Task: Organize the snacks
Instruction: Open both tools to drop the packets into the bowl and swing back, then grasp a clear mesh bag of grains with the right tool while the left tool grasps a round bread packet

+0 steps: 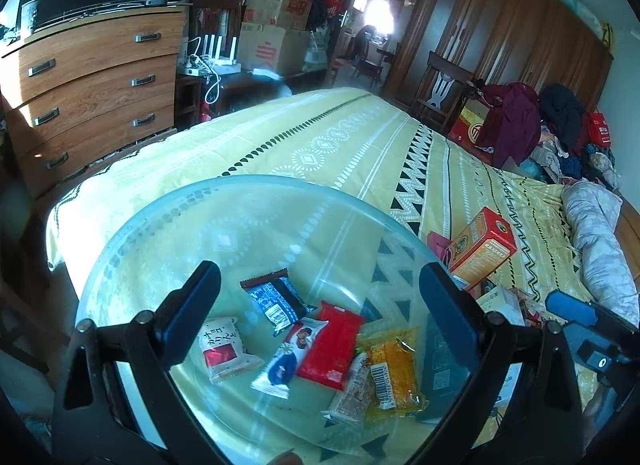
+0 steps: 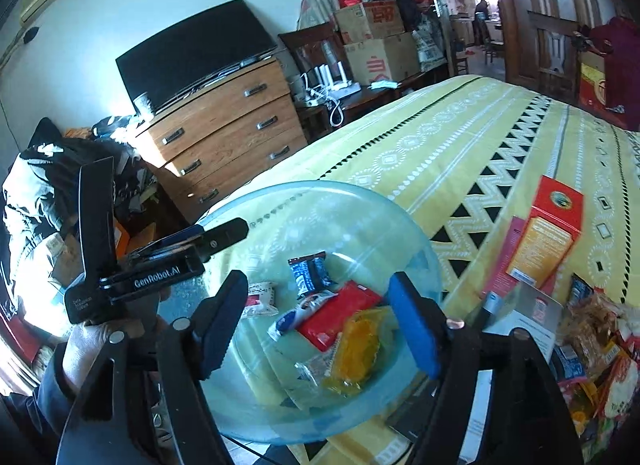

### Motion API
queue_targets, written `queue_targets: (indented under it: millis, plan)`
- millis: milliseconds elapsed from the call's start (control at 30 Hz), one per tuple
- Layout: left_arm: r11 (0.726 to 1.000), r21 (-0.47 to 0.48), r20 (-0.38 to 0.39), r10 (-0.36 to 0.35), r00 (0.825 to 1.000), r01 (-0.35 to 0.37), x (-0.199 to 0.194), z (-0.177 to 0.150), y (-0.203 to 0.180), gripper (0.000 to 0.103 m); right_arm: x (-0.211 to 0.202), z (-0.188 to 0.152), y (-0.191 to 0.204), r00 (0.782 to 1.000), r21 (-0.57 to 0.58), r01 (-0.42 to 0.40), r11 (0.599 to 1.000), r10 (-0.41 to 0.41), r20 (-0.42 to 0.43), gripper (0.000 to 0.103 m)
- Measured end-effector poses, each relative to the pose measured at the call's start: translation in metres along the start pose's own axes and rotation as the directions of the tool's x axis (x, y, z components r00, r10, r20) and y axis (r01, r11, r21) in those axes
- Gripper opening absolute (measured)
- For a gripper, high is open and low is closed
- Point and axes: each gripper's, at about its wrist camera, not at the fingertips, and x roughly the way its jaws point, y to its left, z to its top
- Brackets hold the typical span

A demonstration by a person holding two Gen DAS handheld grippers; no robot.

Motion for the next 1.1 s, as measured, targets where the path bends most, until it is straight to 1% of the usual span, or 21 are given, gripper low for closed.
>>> queue_targets:
  millis: [133,233,400,467,533,600,667,733,767,800,867,933,1000,1033,1067,1100]
  plan:
    - [0.999,0.008,0.003,-0.032,0.999,0.032,-0.007,-0.001,-0.012,0.101,-0.025,-0.02,-0.008,0.999,-0.002,0.04,0.999,-0.04,0.031,0.079]
    - [0.997,0.017,-0.007,-0.073,0.997,0.074,-0.011,-0.005,-0.027,0.103,-0.04,-0.045,-0.023,0.996,0.01,0.087,0.996,-0.087,0.026,0.079]
    - [0.987,0.073,0.01,-0.143,0.99,0.142,-0.021,-0.016,-0.061,0.103,-0.076,-0.102,-0.061,0.979,0.072,0.202,0.977,-0.204,0.014,0.079]
    - [0.978,0.109,0.005,-0.177,0.984,0.175,-0.021,-0.022,-0.081,0.103,-0.089,-0.13,-0.08,0.971,0.109,0.24,0.965,-0.239,-0.016,0.079]
    - [0.968,0.143,-0.001,-0.208,0.978,0.206,-0.02,-0.029,-0.101,0.103,-0.103,-0.159,-0.102,0.958,0.151,0.288,0.945,-0.284,-0.051,0.079]
    - [0.951,0.181,-0.027,-0.249,0.968,0.25,-0.016,-0.038,-0.126,0.103,-0.122,-0.191,-0.13,0.946,0.222,0.323,0.92,-0.314,-0.079,0.077]
    - [0.925,0.235,-0.075,-0.289,0.954,0.299,-0.01,-0.048,-0.158,0.103,-0.142,-0.218,-0.158,0.933,0.299,0.359,0.884,-0.346,-0.098,0.07]
    - [0.896,0.289,-0.113,-0.318,0.941,0.338,-0.008,-0.058,-0.187,0.103,-0.165,-0.242,-0.191,0.925,0.401,0.376,0.835,-0.365,-0.107,0.068]
    - [0.879,0.312,-0.131,-0.335,0.933,0.359,-0.007,-0.063,-0.201,0.103,-0.177,-0.252,-0.208,0.918,0.447,0.388,0.806,-0.383,-0.108,0.068]
    - [0.869,0.325,-0.142,-0.344,0.928,0.372,-0.007,-0.066,-0.208,0.103,-0.191,-0.261,-0.226,0.906,0.487,0.407,0.773,-0.408,-0.11,0.068]
    - [0.841,0.35,-0.179,-0.372,0.911,0.412,-0.004,-0.077,-0.23,0.103,-0.213,-0.271,-0.26,0.892,0.556,0.42,0.717,-0.438,-0.109,0.068]
    - [0.826,0.356,-0.207,-0.386,0.899,0.437,-0.001,-0.085,-0.243,0.103,-0.231,-0.276,-0.288,0.871,0.584,0.45,0.676,-0.477,-0.118,0.068]
    - [0.814,0.365,-0.238,-0.386,0.891,0.451,0.004,-0.095,-0.256,0.103,-0.241,-0.277,-0.315,0.848,0.58,0.491,0.65,-0.51,-0.146,0.068]
    - [0.811,0.371,-0.253,-0.382,0.889,0.453,0.008,-0.099,-0.263,0.103,-0.242,-0.278,-0.329,0.84,0.582,0.506,0.636,-0.516,-0.167,0.068]
    - [0.806,0.377,-0.273,-0.374,0.886,0.456,0.014,-0.104,-0.27,0.103,-0.24,-0.276,-0.343,0.835,0.582,0.519,0.625,-0.517,-0.189,0.07]
    - [0.803,0.381,-0.288,-0.368,0.884,0.459,0.016,-0.107,-0.273,0.103,-0.235,-0.274,-0.358,0.831,0.573,0.533,0.622,-0.512,-0.218,0.072]
